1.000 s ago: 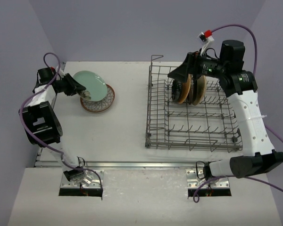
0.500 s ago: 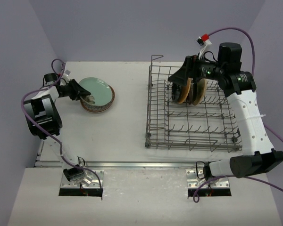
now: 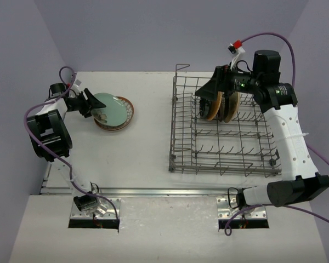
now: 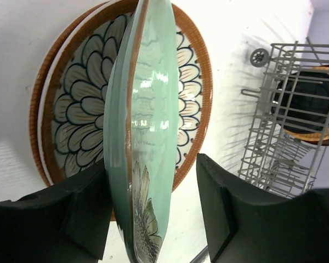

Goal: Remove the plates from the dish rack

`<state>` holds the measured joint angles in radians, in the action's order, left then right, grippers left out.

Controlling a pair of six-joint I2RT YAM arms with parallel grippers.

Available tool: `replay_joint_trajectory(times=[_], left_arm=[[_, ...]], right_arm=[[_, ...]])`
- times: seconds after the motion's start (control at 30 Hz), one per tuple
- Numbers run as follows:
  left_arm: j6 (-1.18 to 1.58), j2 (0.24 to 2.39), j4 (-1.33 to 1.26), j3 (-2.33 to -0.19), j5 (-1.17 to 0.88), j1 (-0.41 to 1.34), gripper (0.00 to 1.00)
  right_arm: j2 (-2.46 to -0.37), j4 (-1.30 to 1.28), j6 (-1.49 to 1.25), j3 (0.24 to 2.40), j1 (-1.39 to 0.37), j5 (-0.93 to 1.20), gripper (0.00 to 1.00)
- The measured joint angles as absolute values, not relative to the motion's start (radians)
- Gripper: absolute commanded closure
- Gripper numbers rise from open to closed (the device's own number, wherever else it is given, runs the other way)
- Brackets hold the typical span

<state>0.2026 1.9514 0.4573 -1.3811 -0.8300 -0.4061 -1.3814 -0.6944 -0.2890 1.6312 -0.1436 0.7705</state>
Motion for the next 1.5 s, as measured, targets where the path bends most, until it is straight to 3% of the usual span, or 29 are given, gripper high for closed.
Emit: replay_joint_trajectory(times=[0.3,0.37,0.73,1.33,1.37,1.5], left_arm=[[0.105,1.928,0.549,-1.394,-0.570,-0.403,0.36],[0.085,1.913,0.558,-1.401,-0.507,-0.401,0.29],[0.023,1.856,0.550,-1.414,-0.248,-0.332,0.28],[0.019,1.859,0.543,-1.414,-0.316,-0.215,0.28],[0.019,1.859,0.543,-1.414,-0.319,-0.215,0.29],[0.019,1.858,0.538,-1.413,-0.317,-0.215,0.50]], right_arm=[[-1.406,-0.713,-0.287,1.631,-0.144,0.786,0.01],[-1.406,-0.715,-0.287,1.633,-0.144,0.786,0.01],[-1.406,-0.720,-0.274,1.639,-0.144,0.788,0.01],[-1.406,-0.744,-0.245,1.639,-0.144,0.770,0.01],[-1.406,-0.744,-0.243,1.639,-0.144,0.769,0.01],[-1.406,-0.744,-0.242,1.639,-0.144,0.766,0.01]])
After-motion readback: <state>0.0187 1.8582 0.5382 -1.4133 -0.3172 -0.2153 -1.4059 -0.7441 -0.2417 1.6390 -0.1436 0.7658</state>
